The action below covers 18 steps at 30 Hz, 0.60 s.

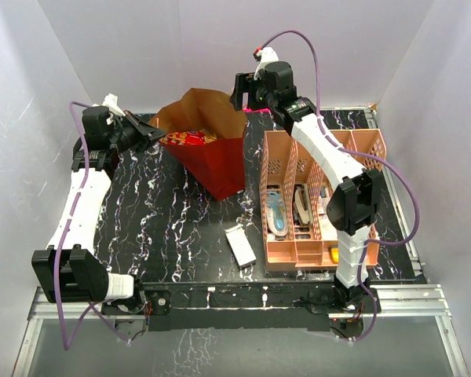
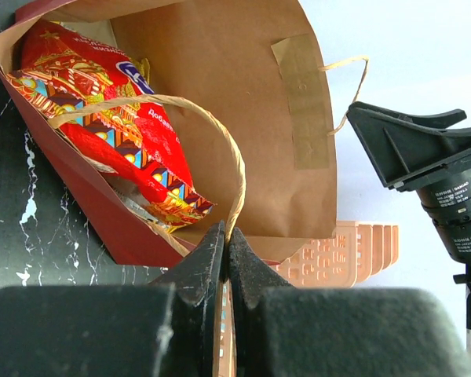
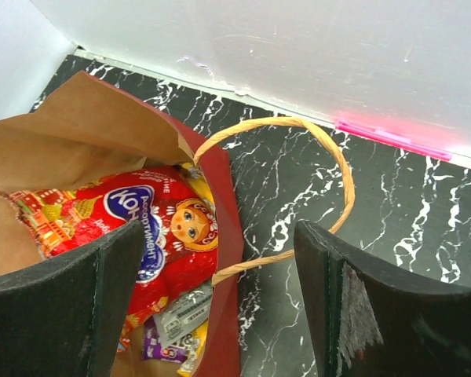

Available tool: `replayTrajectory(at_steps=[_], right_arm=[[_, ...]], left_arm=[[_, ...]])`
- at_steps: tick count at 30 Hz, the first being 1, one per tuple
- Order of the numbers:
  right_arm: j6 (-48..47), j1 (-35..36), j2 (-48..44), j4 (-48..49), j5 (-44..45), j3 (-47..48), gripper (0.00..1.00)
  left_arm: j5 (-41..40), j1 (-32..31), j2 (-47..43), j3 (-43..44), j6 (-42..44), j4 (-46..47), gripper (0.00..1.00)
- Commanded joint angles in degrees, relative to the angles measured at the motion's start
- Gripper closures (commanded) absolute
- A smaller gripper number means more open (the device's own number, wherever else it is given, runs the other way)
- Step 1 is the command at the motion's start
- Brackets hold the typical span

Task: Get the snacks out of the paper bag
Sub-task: Adjust the paper bag at the center of the board.

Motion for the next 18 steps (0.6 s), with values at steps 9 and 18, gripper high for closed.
replayTrajectory(at_steps=[9, 18], right_arm=[[13.0, -0.6, -10.9, 0.4, -10.4, -2.0, 0.02], [11.1, -3.0, -11.7, -0.5, -6.3, -4.1, 0.02]], left_arm=[[3.4, -0.3, -2.0, 0.1, 0.3, -1.1, 1.00], [5.1, -1.0, -2.4, -1.0, -0.2, -0.6, 1.00]])
